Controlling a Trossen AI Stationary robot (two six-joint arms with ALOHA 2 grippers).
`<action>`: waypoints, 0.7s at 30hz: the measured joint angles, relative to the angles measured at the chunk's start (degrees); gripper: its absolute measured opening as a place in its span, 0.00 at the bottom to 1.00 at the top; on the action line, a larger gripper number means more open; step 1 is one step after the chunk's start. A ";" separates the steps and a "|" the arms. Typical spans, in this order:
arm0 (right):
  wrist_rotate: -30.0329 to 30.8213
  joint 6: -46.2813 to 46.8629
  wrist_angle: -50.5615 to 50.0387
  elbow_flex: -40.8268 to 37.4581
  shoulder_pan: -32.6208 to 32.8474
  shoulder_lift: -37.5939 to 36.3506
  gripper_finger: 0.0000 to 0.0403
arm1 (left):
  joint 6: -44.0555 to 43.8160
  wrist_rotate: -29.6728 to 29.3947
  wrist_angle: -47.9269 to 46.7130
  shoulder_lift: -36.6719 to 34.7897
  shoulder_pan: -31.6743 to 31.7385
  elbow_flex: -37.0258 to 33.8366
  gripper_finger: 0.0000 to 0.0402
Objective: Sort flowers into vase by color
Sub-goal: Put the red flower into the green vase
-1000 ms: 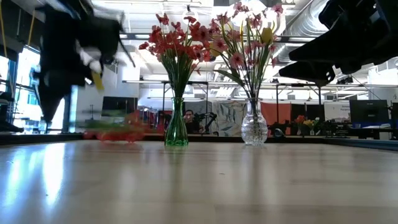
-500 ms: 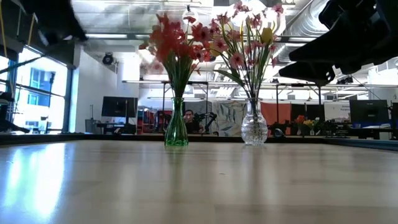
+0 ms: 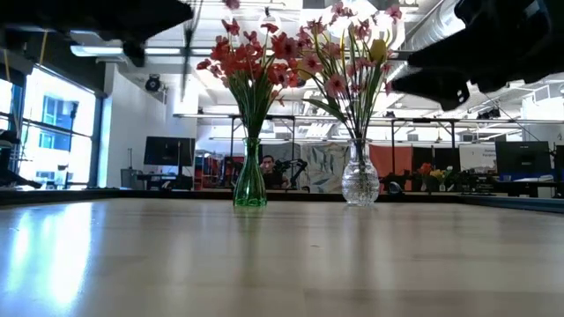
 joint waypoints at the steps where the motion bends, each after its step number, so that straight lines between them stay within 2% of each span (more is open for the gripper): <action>1: -0.87 -1.02 1.59 0.00 -0.13 0.33 0.65 | 1.01 3.58 4.61 1.33 2.08 -0.71 0.00; 4: -2.78 -4.78 6.09 1.07 -0.75 2.81 0.65 | 5.21 14.35 14.69 5.53 6.88 -0.26 0.00; 8: -4.35 -10.06 6.17 8.35 -2.23 10.06 0.65 | 9.11 24.84 17.30 10.35 9.94 4.35 0.00; 10: -4.99 -12.75 6.05 12.94 -3.18 14.95 0.65 | 11.38 26.79 17.26 12.87 10.28 7.16 0.00; 15: -4.86 -17.71 5.77 24.87 -5.42 25.66 0.65 | 17.36 27.07 16.41 17.06 9.73 13.01 0.00; 21: 0.14 -21.24 3.20 33.09 -5.64 29.59 0.64 | 20.37 26.84 15.33 17.66 9.14 14.60 0.00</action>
